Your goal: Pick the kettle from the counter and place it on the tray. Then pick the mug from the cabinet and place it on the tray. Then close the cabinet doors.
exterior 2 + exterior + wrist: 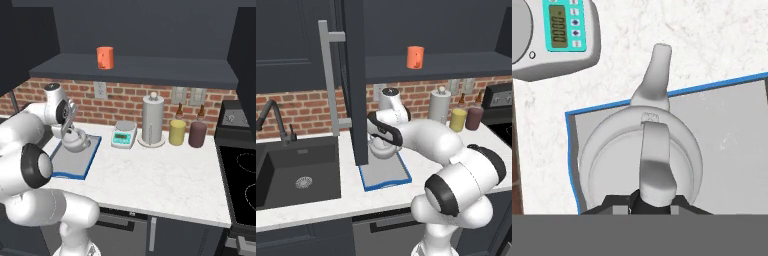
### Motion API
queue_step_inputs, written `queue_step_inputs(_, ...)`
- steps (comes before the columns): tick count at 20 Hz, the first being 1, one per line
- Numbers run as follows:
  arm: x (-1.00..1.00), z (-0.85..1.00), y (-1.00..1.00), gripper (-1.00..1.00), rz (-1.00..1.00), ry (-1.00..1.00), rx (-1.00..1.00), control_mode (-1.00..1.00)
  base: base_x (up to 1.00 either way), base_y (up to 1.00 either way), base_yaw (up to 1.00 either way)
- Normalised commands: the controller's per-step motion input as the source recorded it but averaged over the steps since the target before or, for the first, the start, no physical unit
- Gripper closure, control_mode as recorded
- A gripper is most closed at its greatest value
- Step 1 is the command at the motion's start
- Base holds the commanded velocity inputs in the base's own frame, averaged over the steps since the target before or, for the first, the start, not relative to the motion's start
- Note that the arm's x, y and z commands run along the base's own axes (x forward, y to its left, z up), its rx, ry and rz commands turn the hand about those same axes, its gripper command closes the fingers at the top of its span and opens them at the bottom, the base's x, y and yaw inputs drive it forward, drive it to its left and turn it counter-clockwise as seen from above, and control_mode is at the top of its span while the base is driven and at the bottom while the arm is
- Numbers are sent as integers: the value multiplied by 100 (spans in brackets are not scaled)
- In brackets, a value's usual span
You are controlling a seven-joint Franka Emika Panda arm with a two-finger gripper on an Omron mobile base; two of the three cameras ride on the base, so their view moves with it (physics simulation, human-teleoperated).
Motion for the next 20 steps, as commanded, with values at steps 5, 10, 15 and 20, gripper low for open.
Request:
queue_step_inputs(5, 10, -9, 1, 100, 0, 0, 0, -100, 0, 0, 0)
queue_step_inputs(10, 10, -7, 3, 100, 1, 0, 0, -100, 0, 0, 0)
queue_step_inputs(15, 7, -1, 13, 100, 1, 0, 0, -100, 0, 0, 0)
queue_step_inputs(20, 10, 0, 11, 100, 3, 0, 2, -100, 0, 0, 0)
